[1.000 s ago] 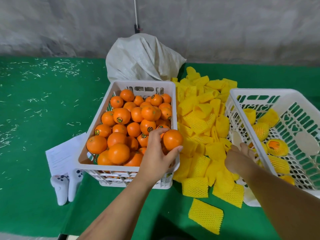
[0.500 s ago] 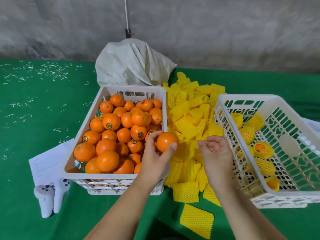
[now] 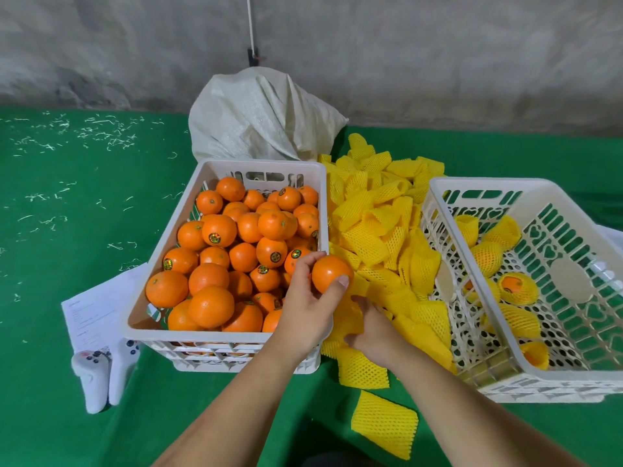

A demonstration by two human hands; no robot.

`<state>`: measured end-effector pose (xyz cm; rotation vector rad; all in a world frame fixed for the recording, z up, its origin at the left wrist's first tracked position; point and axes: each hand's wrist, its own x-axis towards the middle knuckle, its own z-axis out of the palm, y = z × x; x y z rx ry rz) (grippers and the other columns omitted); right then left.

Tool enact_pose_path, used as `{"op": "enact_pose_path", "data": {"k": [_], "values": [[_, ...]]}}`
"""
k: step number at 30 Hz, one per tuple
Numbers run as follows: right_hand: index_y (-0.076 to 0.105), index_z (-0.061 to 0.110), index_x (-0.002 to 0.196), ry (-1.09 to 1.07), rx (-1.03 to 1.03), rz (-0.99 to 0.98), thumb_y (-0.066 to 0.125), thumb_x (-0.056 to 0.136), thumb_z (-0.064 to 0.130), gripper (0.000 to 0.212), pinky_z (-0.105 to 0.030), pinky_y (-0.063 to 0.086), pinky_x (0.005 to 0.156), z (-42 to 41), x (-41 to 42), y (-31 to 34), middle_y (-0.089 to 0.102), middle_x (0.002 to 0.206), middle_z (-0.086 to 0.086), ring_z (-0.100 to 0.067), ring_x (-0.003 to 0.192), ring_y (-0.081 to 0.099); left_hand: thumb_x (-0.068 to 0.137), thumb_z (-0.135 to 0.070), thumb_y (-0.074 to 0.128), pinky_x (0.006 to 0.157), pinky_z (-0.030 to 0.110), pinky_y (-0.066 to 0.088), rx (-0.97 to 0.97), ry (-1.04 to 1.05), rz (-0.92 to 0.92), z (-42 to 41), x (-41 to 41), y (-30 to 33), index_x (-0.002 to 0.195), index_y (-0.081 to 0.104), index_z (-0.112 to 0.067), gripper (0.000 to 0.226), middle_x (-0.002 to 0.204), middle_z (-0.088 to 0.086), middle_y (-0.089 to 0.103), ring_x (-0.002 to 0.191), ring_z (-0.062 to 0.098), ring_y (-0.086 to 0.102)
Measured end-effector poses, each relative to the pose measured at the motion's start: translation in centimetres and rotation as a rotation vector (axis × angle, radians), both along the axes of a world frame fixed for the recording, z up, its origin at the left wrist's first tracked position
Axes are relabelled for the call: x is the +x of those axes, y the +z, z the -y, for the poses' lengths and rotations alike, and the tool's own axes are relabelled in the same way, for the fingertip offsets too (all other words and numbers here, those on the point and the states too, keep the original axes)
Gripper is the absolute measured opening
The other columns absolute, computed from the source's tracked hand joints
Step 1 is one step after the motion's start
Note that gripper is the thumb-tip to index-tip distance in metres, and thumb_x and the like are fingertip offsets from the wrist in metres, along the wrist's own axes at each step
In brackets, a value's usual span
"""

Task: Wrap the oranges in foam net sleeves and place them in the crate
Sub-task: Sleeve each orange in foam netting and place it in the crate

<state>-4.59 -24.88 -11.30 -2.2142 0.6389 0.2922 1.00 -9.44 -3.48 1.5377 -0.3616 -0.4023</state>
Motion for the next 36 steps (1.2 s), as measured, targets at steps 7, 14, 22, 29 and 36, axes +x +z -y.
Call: {"op": "enact_pose_path", "data": {"k": [7,14,22,29,36], "values": [[0.068,0.012,0.125,-0.329,-0.194,0.426,0.067,0.096,0.015,0.029,-0.045,0.045,0.102,0.5,-1.0,2.1,0.062,0.121,-0.009,-0.033,0.117,0.055,0.090,-0.040,0.071,0.085,0.029,0.056,-0.024,-0.005,0.022,0.2,-0.1,-0.2,0.140,0.049,-0.031,0.055,0.128,0.003,0.059,0.103,0.011,0.066],[0.062,0.058,0.109,-0.425,0.526,0.724,0.071,0.089,0.045,0.025,-0.029,0.058,0.078,-1.1,-0.4,11.2,0.073,0.110,0.014,-0.008,0.099,0.070,0.094,-0.024,0.059,0.079,0.022,0.052,-0.067,-0.106,0.030,-0.7,-0.5,0.3,0.140,0.048,-0.029,0.047,0.119,-0.005,0.054,0.091,0.003,0.060],[0.065,0.027,0.096,-0.074,0.438,0.460,0.077,0.083,0.048,0.027,-0.033,0.057,0.074,-0.2,-1.4,11.9,0.070,0.087,0.003,-0.017,0.079,0.064,0.097,-0.011,0.063,0.080,0.023,0.056,-0.171,-0.116,-0.085,-0.8,0.0,0.5,0.143,0.045,-0.027,0.052,0.120,0.003,0.063,0.092,0.008,0.067],[0.058,0.043,0.115,0.022,0.144,0.496,0.064,0.086,0.033,0.031,-0.055,0.058,0.070,0.3,-1.2,11.3,0.072,0.096,0.006,-0.025,0.083,0.070,0.099,-0.031,0.073,0.083,0.020,0.056,-0.119,-0.050,-0.069,-0.8,0.2,0.5,0.142,0.041,-0.043,0.054,0.136,-0.003,0.051,0.102,0.001,0.068],[0.041,0.028,0.101,-0.423,-0.069,0.700,0.072,0.089,0.007,0.039,-0.020,0.033,0.045,0.0,1.3,10.3,0.052,0.077,0.008,-0.005,0.050,0.046,0.084,-0.048,0.073,0.092,0.031,0.057,-0.147,-0.174,-0.067,-1.4,-0.2,0.7,0.130,0.063,-0.040,0.048,0.146,-0.010,0.058,0.123,0.013,0.064]]}}
